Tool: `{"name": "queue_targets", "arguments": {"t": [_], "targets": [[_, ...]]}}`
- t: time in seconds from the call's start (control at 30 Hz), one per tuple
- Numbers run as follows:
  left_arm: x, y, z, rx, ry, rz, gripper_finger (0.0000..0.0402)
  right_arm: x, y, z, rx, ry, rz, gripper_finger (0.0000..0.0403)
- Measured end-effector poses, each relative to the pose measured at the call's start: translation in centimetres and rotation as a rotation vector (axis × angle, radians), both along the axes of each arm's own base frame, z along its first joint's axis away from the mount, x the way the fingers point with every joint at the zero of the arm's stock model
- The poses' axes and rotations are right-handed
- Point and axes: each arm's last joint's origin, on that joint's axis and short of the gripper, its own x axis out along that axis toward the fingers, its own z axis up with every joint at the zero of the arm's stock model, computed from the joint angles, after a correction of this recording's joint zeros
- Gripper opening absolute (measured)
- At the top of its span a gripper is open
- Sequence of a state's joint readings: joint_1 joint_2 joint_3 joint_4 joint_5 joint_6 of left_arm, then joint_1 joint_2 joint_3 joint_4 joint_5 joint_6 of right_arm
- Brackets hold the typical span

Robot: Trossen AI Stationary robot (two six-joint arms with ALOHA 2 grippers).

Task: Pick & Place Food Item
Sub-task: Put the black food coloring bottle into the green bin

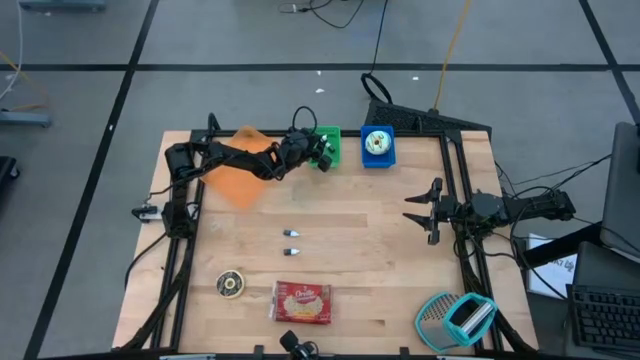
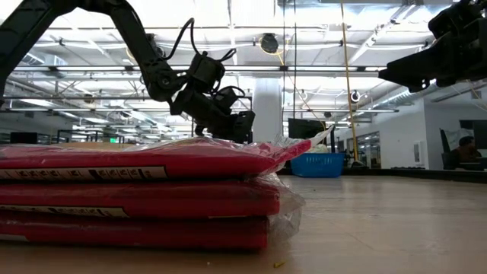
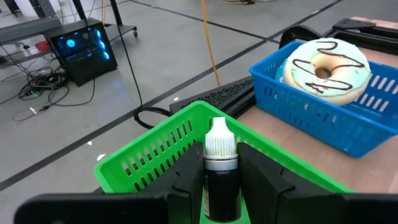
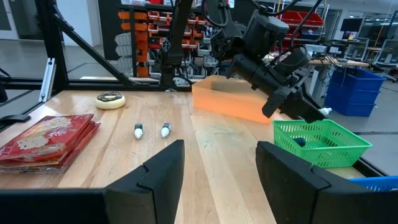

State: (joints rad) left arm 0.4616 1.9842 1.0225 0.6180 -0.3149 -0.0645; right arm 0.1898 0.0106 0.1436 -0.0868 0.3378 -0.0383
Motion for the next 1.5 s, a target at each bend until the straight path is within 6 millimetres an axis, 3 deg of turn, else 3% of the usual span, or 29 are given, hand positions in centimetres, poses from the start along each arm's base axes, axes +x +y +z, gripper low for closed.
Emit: {"name": "queue_targets", "arguments": {"t": [1.1,1.5], "targets": [[-0.31,0.44,-0.3,-0.1,-0.048,0.002,0.0091,0.0,0.0,0.0,0.0,0.001,0.0,0.0187],[-0.39,0.45,-0.41,-0.109,-0.043,0.024,0.0237,0.0,0.0,0.0,0.0,0.0,0.0,0.0187]]}}
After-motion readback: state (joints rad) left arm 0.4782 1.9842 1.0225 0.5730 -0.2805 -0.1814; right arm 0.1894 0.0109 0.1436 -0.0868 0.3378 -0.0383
